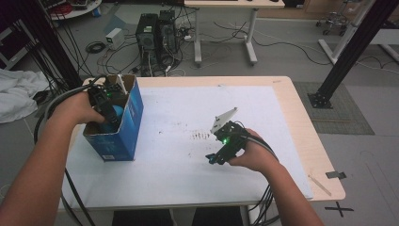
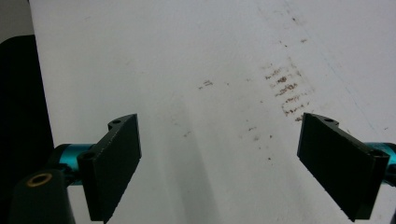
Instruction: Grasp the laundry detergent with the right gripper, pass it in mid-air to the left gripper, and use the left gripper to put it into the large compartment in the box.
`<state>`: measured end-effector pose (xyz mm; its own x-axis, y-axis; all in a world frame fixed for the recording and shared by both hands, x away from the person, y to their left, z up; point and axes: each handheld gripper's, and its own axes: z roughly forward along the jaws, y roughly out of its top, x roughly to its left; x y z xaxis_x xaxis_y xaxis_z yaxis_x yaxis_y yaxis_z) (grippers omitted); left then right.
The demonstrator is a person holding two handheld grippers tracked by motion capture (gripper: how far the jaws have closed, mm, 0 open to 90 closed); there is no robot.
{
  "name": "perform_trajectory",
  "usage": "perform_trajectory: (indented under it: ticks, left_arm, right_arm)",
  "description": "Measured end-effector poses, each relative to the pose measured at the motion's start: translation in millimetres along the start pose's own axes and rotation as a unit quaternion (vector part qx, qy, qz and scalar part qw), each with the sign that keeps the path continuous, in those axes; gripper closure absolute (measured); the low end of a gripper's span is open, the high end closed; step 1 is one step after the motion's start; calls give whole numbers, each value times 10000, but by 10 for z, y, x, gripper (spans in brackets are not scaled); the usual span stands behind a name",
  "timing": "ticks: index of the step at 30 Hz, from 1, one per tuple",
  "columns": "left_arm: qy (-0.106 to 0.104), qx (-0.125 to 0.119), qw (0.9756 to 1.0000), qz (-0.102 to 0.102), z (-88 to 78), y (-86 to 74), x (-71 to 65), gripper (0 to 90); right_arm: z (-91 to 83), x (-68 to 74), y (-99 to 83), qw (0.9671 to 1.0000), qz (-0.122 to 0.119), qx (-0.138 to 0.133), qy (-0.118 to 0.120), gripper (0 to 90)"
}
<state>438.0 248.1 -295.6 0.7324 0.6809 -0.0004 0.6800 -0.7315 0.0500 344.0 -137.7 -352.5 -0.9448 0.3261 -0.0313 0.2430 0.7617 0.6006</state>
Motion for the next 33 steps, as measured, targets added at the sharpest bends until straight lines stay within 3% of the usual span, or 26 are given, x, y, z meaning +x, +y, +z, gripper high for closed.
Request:
perform_trajectory:
  ticks: [12, 23, 33]
  left_arm:
    - [29, 3, 10000, -33, -8, 10, -7, 348]
    - [177, -77, 9998, -41, -101, -26, -7, 288]
    - [185, -142, 9997, -32, -184, -57, -22, 286]
  right_arm:
    - [-46, 1, -31, 10000, 8, -33, -55, 127]
    - [-40, -7, 4, 10000, -6, -25, -50, 127]
    - [-116, -25, 40, 10000, 6, 4, -62, 127]
